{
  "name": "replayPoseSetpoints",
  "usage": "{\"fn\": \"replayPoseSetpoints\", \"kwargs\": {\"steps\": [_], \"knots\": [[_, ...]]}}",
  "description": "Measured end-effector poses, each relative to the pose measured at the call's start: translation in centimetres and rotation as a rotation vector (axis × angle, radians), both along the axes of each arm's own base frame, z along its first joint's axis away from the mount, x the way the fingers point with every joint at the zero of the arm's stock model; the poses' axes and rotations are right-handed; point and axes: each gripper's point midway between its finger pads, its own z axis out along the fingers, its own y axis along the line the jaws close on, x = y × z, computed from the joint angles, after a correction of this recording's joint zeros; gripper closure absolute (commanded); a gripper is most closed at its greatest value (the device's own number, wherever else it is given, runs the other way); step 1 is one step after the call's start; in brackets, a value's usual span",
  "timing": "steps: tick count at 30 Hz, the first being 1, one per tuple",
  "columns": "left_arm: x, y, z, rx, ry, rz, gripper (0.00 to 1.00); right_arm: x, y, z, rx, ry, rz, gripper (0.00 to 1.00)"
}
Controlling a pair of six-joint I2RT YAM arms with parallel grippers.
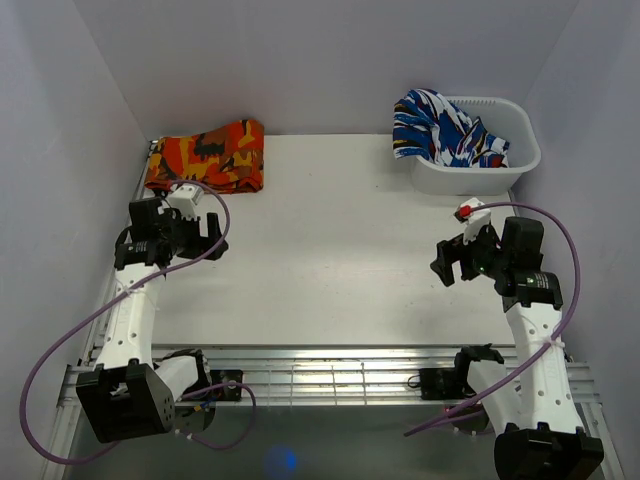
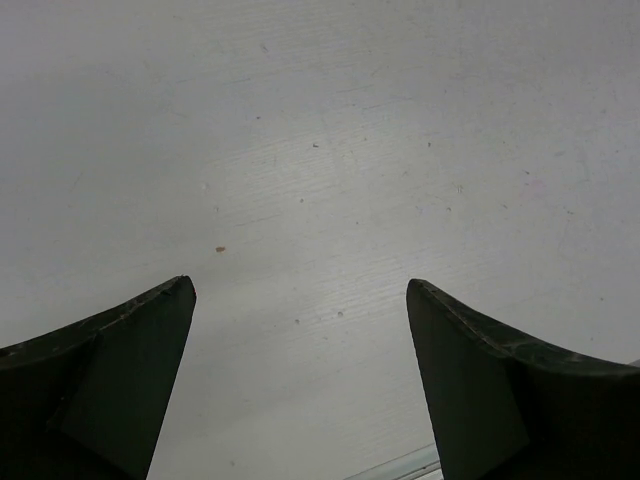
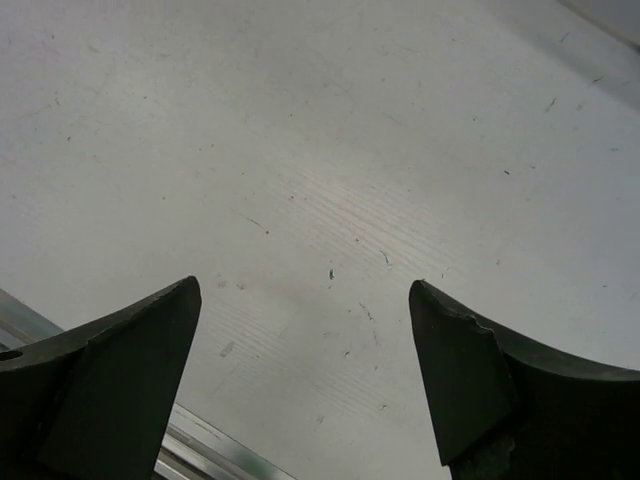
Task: Fold and stack the trousers
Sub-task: Grab the trousers from the pile
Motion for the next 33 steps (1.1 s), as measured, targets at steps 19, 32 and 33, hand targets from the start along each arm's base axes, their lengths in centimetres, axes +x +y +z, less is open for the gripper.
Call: {"fn": "replayPoseSetpoints", "kwargs": {"steps": [19,32,33], "knots": [[4.5,-0.7,6.2,-0.107,-0.147,0.032,0.02,18.8,-0.3,14.2,0.043,-0.293,-0.202,0.1],[4.6,-0.8,4.3,-0.146,-0.056,0.07,0.02,33.8,7.1,9.5,-0.247,-0.485,-0.329,0.1],[4.5,-0.7,4.0,-0.146,-0.044,0.076,0.02,34.8,7.1,9.0,-0.263,-0.495,-0.346,0.1]]}}
